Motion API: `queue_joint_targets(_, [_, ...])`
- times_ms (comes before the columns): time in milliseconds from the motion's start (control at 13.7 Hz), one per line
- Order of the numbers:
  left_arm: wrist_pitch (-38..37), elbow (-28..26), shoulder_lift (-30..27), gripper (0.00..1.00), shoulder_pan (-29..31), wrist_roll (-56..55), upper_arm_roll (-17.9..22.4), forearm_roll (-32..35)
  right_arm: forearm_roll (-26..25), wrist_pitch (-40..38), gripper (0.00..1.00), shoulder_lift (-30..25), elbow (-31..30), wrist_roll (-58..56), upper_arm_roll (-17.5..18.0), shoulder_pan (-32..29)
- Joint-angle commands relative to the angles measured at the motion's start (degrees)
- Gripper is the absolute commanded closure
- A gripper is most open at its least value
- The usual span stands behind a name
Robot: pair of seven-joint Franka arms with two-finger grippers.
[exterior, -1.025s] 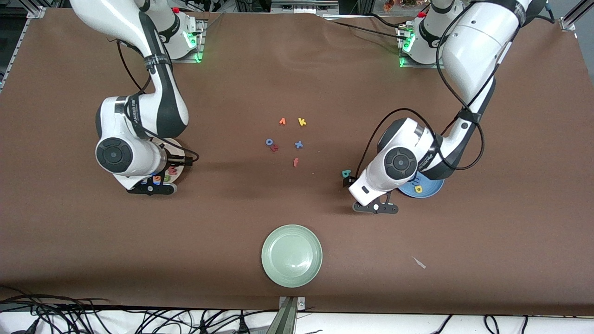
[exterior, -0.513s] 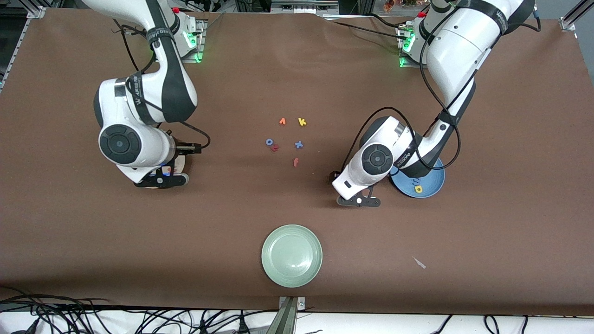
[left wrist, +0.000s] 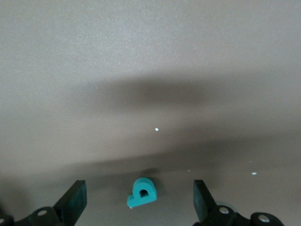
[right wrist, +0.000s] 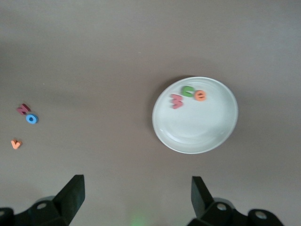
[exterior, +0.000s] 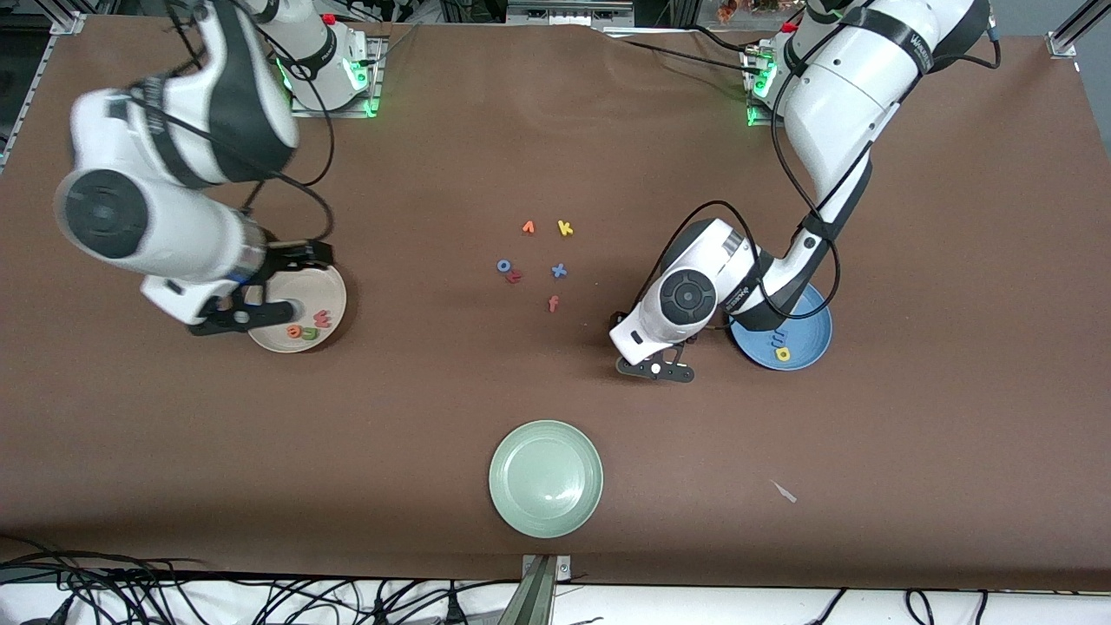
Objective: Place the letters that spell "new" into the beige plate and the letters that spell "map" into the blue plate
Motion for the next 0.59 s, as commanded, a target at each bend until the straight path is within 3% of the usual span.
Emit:
queue_joint_targets(0, [1.71,-4.57,-1.03,0.02,0.25,0.92,0.39,2.70,-0.85,-0.89,0.00,-6.33,-4.09,-1.64,2.18,-5.07])
queue_joint_targets(146, [3.54,-6.52,-1.48,0.10,-0.09,0.92,0.12,2.70,-0.76,-2.56,0.00,-8.36,-4.00,0.20,2.27,-7.45])
queue_joint_targets(366, [4.61,-8.11,-1.57,0.10,-0.01,0.92,-0.32,2.70,-0.85,-2.92,0.00,-11.44,-4.00,0.30,2.27,-7.54])
queue_joint_targets(439, [4.61,-8.11,-1.57,0.18,-0.01,0.92,-0.32,2.70,-0.85,-2.83,0.00,-11.88,-4.70,0.30,2.27,-7.89])
queue_joint_targets(513, [4.61,-8.11,-1.57,0.50,0.08,0.92,-0.32,2.70,-0.85,-1.79,0.00,-12.85,-6.36,0.73,2.35,-8.59])
